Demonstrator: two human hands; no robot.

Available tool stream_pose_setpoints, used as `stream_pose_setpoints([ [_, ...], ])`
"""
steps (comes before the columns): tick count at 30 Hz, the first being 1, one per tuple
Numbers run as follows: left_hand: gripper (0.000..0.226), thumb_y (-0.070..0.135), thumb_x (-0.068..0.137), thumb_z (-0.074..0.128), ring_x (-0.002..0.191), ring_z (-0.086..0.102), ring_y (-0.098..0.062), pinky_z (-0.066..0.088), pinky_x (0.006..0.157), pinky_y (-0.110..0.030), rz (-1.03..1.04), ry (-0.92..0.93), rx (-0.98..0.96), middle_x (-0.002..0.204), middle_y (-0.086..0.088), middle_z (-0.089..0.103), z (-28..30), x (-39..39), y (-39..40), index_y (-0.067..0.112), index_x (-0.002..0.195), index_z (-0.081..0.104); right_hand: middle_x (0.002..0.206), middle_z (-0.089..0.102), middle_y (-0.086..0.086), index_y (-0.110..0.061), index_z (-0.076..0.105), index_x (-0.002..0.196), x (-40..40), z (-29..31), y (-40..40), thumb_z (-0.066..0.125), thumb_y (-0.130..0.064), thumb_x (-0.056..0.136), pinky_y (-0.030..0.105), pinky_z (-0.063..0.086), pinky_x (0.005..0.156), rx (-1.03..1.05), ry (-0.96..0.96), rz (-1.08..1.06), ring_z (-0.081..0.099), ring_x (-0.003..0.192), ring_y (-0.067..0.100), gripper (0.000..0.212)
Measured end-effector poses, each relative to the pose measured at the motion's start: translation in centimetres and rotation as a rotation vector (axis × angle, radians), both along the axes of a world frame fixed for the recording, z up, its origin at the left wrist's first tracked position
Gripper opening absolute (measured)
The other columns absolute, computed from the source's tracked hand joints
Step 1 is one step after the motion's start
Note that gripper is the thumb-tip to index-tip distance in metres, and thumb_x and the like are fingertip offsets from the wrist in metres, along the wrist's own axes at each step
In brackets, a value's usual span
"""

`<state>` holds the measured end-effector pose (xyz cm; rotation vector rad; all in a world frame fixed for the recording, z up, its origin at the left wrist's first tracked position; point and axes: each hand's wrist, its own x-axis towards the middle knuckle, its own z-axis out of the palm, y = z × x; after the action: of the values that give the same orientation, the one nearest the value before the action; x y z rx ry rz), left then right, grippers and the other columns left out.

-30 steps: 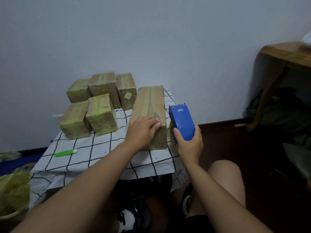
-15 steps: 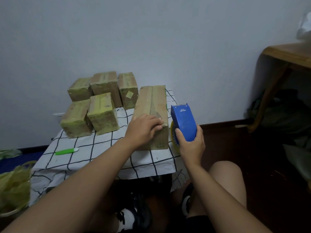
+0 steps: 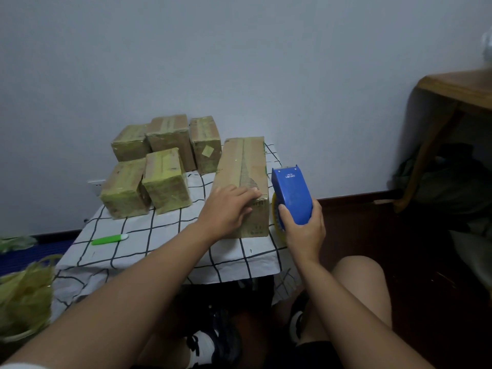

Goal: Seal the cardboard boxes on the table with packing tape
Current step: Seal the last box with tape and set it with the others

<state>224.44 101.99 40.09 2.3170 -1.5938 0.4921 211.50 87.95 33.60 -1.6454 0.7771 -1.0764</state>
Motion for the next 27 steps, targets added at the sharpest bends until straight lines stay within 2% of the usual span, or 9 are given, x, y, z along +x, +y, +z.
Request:
stream_pose_setpoints([
  [5, 0.061, 0.038, 0.094, 0.06, 0.125, 0.049, -0.021, 0.044, 0.095, -0.038, 0.144, 0.156, 0.046, 0.142, 0.005, 0.052, 1.2, -0.6, 0.5, 0.028, 0.149, 0.036, 0.117, 0.056, -0.003, -0.022, 0.051, 0.13, -0.1, 0.1, 0.1, 0.08, -0.043, 0.08, 0.034, 0.053, 0.083, -0.002, 0.003, 0.005, 0.058, 0.102, 0.016, 0.062],
  [8, 0.042, 0.037, 0.096, 0.057, 0.134, 0.043, -0.019, 0.045, 0.1, -0.04, 0.117, 0.294, -0.066, 0.154, 0.004, 0.038, 1.8, 0.1, 1.0, 0.022, 0.135, 0.056, 0.115, 0.056, -0.003, -0.022, 0.052, 0.129, -0.2, 0.2, 0.0, 0.08, -0.041, 0.08, 0.031, 0.053, 0.081, -0.005, 0.001, 0.012, 0.058, 0.099, 0.014, 0.059],
  [10, 0.027, 0.029, 0.098, 0.056, 0.13, 0.047, -0.02, 0.044, 0.097, -0.036, 0.127, 0.332, -0.101, 0.149, 0.0, 0.044, 2.0, 0.9, 1.2, 0.016, 0.118, 0.069, 0.116, 0.056, -0.004, -0.022, 0.052, 0.13, -0.2, 0.3, 0.0, 0.08, -0.041, 0.08, 0.025, 0.05, 0.077, -0.005, 0.002, 0.02, 0.057, 0.099, 0.012, 0.06],
  [12, 0.024, 0.023, 0.098, 0.056, 0.121, 0.053, -0.02, 0.044, 0.093, -0.033, 0.127, 0.319, -0.093, 0.139, -0.001, 0.053, 1.8, 1.1, 1.2, 0.013, 0.112, 0.072, 0.117, 0.055, -0.003, -0.022, 0.051, 0.13, -0.1, 0.3, 0.0, 0.08, -0.042, 0.08, 0.023, 0.047, 0.076, -0.004, 0.005, 0.025, 0.058, 0.1, 0.012, 0.061],
  [16, 0.023, 0.027, 0.096, 0.06, 0.108, 0.059, -0.019, 0.049, 0.086, -0.035, 0.113, 0.279, -0.121, 0.12, 0.003, 0.065, 1.1, 0.9, 1.2, 0.013, 0.107, 0.073, 0.116, 0.055, -0.004, -0.023, 0.051, 0.129, -0.1, 0.2, 0.0, 0.08, -0.043, 0.08, 0.029, 0.051, 0.081, -0.003, 0.005, 0.022, 0.058, 0.101, 0.014, 0.061],
  [18, 0.022, 0.029, 0.096, 0.059, 0.103, 0.061, -0.021, 0.052, 0.079, -0.038, 0.106, 0.198, -0.112, 0.113, 0.003, 0.067, 0.9, 0.7, 1.0, 0.015, 0.107, 0.071, 0.117, 0.055, -0.004, -0.022, 0.051, 0.13, 0.0, 0.1, 0.0, 0.08, -0.042, 0.08, 0.029, 0.05, 0.081, -0.006, 0.006, 0.019, 0.058, 0.101, 0.014, 0.061],
  [20, 0.023, 0.032, 0.097, 0.056, 0.101, 0.061, -0.021, 0.054, 0.074, -0.039, 0.079, 0.118, -0.089, 0.11, 0.004, 0.066, 0.9, 0.6, 0.9, 0.016, 0.107, 0.07, 0.117, 0.056, -0.003, -0.022, 0.052, 0.131, 0.0, 0.2, 0.0, 0.08, -0.041, 0.08, 0.028, 0.047, 0.08, -0.004, 0.01, 0.014, 0.057, 0.102, 0.016, 0.061],
  [24, 0.017, 0.027, 0.095, 0.06, 0.102, 0.061, -0.021, 0.055, 0.071, -0.039, -0.005, 0.079, -0.094, 0.112, 0.003, 0.067, 0.8, 1.2, 1.5, 0.015, 0.103, 0.069, 0.117, 0.056, -0.004, -0.023, 0.051, 0.131, 0.0, 0.0, 0.0, 0.079, -0.043, 0.08, 0.031, 0.049, 0.082, -0.011, 0.015, 0.004, 0.057, 0.102, 0.016, 0.062],
  [27, 0.011, 0.02, 0.092, 0.064, 0.091, 0.064, -0.026, 0.055, 0.061, -0.039, -0.002, 0.01, -0.144, 0.103, 0.0, 0.069, 0.1, 0.8, 1.2, 0.012, 0.097, 0.069, 0.117, 0.056, -0.003, -0.022, 0.051, 0.131, 0.1, 0.0, 0.0, 0.08, -0.042, 0.08, 0.031, 0.049, 0.082, -0.008, 0.012, -0.002, 0.057, 0.102, 0.016, 0.063],
])
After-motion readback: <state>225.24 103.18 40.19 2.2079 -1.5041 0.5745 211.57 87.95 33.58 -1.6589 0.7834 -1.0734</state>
